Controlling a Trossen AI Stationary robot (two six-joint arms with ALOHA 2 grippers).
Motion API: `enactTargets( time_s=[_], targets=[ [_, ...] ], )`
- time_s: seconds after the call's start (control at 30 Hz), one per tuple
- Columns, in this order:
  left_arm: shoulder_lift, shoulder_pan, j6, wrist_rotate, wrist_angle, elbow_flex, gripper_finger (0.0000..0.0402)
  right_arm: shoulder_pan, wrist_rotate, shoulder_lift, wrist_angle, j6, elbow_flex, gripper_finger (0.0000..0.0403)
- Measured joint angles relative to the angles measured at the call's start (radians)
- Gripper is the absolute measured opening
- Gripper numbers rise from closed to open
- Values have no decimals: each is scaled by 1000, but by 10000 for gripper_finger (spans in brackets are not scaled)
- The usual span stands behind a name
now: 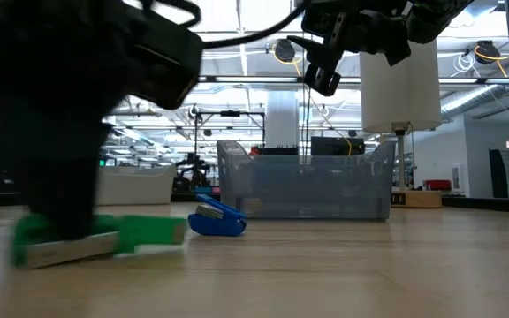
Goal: Pick and place Stapler, Stapler remover, tape
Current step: Put the small dark green stapler into the white bin
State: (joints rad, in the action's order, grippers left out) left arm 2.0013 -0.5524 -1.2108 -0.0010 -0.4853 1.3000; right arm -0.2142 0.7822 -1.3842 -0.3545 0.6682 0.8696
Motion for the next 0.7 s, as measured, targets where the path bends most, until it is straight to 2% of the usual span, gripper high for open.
enactTargets(
  time_s=[0.1, 0.47, 0.57, 0.7],
  targets=[
    [-23, 4, 5, -47, -14, -2, 92, 0, 0, 0, 1, -4, 0, 167],
    [-121, 5, 23, -66, -12, 0, 92, 0, 10, 0, 45, -26, 0, 167],
    [-160, 5, 33, -67, -13, 0, 92, 0, 67, 0, 34, -46, 0, 167],
    [-240, 11, 68, -122, -10, 1, 92, 23, 125, 0, 26, -138, 0, 167]
  ],
)
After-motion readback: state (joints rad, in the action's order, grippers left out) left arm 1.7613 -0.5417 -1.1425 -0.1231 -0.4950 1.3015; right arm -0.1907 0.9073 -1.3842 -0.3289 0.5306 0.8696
